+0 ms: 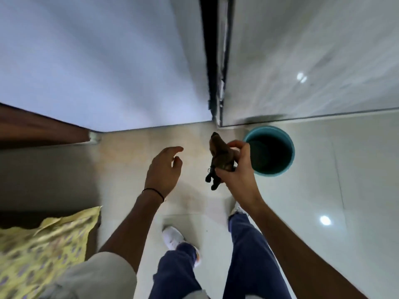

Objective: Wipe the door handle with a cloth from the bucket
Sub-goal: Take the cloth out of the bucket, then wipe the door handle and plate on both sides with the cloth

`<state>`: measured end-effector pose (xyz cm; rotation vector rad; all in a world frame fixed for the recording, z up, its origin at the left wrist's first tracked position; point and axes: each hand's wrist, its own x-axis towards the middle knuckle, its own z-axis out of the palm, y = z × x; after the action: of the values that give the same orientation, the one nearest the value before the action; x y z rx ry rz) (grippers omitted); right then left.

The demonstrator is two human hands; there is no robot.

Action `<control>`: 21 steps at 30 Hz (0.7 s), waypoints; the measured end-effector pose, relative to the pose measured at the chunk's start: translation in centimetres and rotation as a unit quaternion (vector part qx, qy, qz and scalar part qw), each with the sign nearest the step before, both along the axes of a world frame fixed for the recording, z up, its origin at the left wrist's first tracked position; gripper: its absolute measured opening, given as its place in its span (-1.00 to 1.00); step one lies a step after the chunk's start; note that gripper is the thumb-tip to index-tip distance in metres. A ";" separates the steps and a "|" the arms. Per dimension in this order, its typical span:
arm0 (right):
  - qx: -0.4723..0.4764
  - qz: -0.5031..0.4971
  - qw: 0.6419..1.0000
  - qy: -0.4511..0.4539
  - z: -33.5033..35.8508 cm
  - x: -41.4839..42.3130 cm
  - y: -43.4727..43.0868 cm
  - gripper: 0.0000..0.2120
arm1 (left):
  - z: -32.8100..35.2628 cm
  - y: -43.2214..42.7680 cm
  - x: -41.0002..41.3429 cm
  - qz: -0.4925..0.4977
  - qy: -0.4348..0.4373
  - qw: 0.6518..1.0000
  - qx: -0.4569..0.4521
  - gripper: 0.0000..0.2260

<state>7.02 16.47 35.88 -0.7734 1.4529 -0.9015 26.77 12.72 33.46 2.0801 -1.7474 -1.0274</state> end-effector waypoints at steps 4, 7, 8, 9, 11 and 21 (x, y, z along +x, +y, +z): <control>-0.030 0.029 0.994 -0.098 8.7 8.7 0.3 -0.44 | 8.1 3.2 9.0 0.068 0.040 0.995 -0.065 -0.74; -0.024 0.052 0.977 -0.205 13.9 15.8 1.1 -0.58 | 13.3 5.6 16.5 0.088 0.041 0.987 -0.128 -0.76; -0.031 0.067 0.969 -0.237 15.4 18.2 1.4 -0.61 | 15.0 6.4 19.2 0.098 0.041 0.983 -0.152 -0.76; -0.039 0.082 0.959 -0.269 16.9 20.6 1.9 -0.64 | 16.6 7.3 21.8 0.108 0.040 0.978 -0.172 -0.76; -0.057 0.125 0.939 -0.315 19.6 25.0 2.4 -0.73 | 19.1 8.7 26.8 0.129 0.042 0.970 -0.200 -0.76; -0.035 0.056 0.949 -0.309 26.2 39.0 -4.3 -0.85 | 26.9 4.4 42.1 0.253 0.128 0.921 -0.267 -0.74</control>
<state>45.99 12.17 62.08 -0.5468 0.8220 -0.9989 68.86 17.07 60.34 1.7929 -1.1031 -0.5519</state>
